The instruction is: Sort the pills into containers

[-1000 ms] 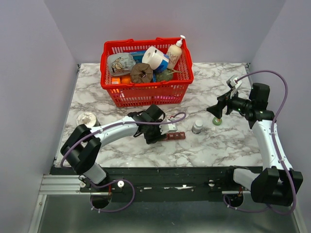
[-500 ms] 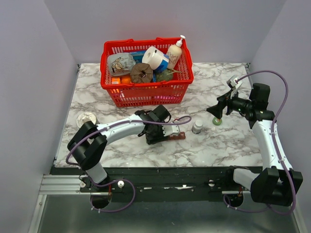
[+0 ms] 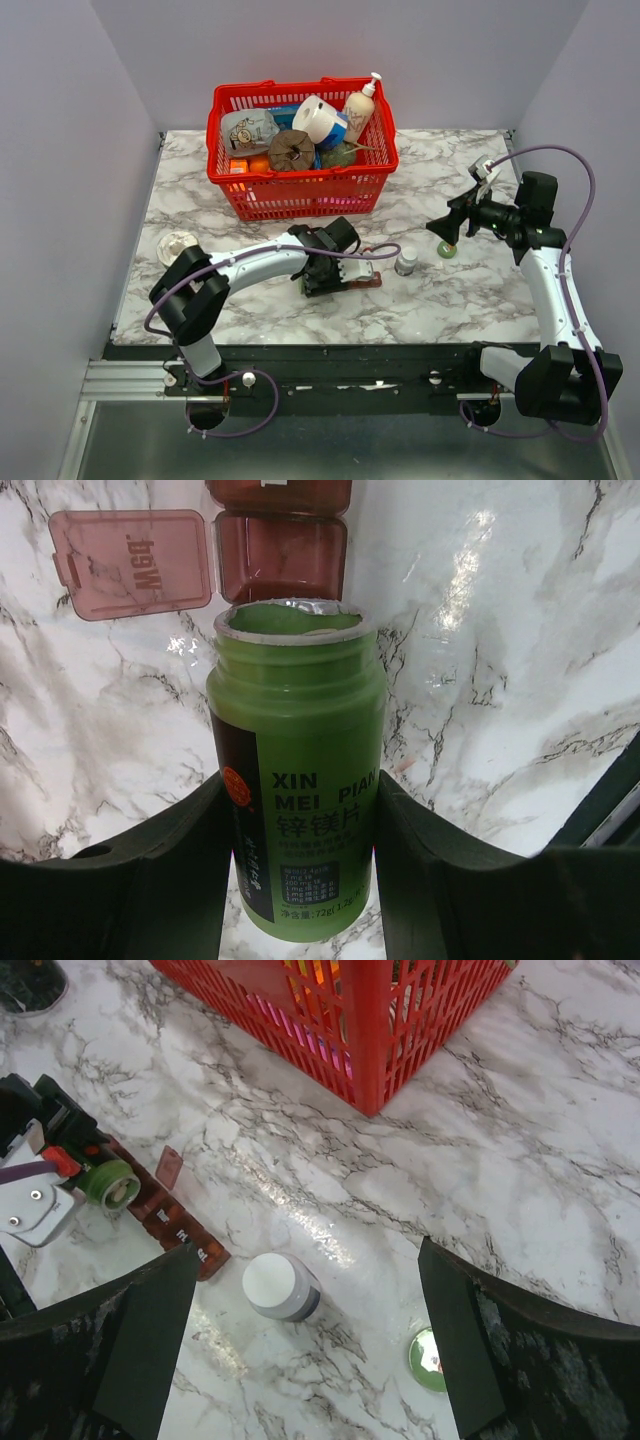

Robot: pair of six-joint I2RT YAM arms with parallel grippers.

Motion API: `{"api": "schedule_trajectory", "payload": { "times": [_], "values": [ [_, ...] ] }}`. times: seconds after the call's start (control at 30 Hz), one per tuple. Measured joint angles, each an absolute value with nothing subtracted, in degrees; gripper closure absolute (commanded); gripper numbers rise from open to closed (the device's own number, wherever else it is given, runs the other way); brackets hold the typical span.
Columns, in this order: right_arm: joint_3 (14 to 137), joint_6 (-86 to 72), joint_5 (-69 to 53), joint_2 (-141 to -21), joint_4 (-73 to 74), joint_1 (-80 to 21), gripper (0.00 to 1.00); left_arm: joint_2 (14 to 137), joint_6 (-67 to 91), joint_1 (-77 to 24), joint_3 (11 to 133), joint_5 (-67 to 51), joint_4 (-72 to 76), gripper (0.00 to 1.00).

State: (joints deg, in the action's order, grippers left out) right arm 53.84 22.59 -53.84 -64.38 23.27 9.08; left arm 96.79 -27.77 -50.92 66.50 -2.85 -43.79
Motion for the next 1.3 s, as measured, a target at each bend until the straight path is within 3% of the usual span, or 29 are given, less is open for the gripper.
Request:
{"api": "schedule_trajectory", "payload": {
  "times": [1.3],
  "values": [
    [53.8,22.6,-55.3,-64.4,23.7,9.9,0.00,103.1,-27.9,-55.4,75.2,8.0,-52.6,1.00]
  ]
}}
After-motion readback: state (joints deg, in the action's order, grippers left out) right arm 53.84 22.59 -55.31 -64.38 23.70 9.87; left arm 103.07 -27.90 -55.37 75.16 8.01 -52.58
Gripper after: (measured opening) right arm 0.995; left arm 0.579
